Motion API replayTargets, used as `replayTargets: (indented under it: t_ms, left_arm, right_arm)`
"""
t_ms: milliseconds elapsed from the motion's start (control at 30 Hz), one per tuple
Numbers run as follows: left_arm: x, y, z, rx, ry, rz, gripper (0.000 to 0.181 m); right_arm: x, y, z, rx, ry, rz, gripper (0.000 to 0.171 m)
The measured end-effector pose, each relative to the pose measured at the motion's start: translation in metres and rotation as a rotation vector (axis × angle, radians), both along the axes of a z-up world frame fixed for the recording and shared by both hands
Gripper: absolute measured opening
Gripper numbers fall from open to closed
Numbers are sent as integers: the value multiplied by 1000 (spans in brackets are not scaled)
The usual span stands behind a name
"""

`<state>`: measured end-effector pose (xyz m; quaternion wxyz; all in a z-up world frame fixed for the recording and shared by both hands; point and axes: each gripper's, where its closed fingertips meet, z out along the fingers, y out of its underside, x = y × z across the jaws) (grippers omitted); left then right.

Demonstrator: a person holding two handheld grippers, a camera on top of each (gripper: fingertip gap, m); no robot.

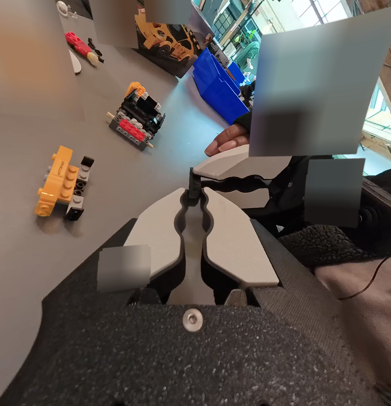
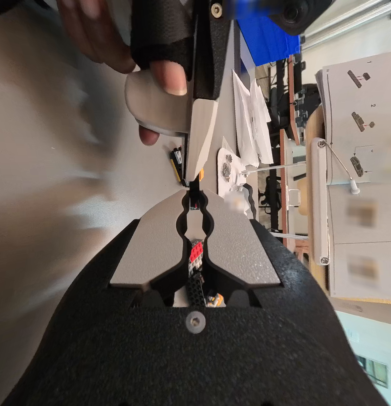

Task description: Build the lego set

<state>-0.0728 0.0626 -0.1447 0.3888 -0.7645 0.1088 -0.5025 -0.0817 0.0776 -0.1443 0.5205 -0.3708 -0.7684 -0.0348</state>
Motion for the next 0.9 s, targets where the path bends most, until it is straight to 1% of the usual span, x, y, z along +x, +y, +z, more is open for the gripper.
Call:
replayTargets:
  t_ms: [200,400,467,567,633,767,800,867,900]
  left_arm:
    - [2,-3,15,91,-34,-16,13]
    - [-2,-1,20,57,-110,-3,11]
    - [-2,-2,21,86,-90,-4,11]
    - [1,-5,27,115,-109,-22,18]
    - [-1,-3,26,121,-94,-9,11]
    - [-1,-5,27,117,-98,-22,11]
    - [1,-7,27,127,-92,-38,12]
    - [5,-10,26,125,-84,-59,30]
    - [7,-10,24,123,-76,-67,34]
  right_arm:
    - [0,1,10,-63,66,1,8]
    - [-1,0,16,-69,105,10,8]
    - [-1,0,17,-72,118,12,8]
    - [-1,1,20,-81,134,11,8]
    - [0,2,21,-75,140,12,8]
    - [0,1,22,-96,148,17,8]
    - [0,1,21,-109,151,15,8]
    - [1,1,20,-162,155,16,8]
    - [1,-1,20,-209,162,19,8]
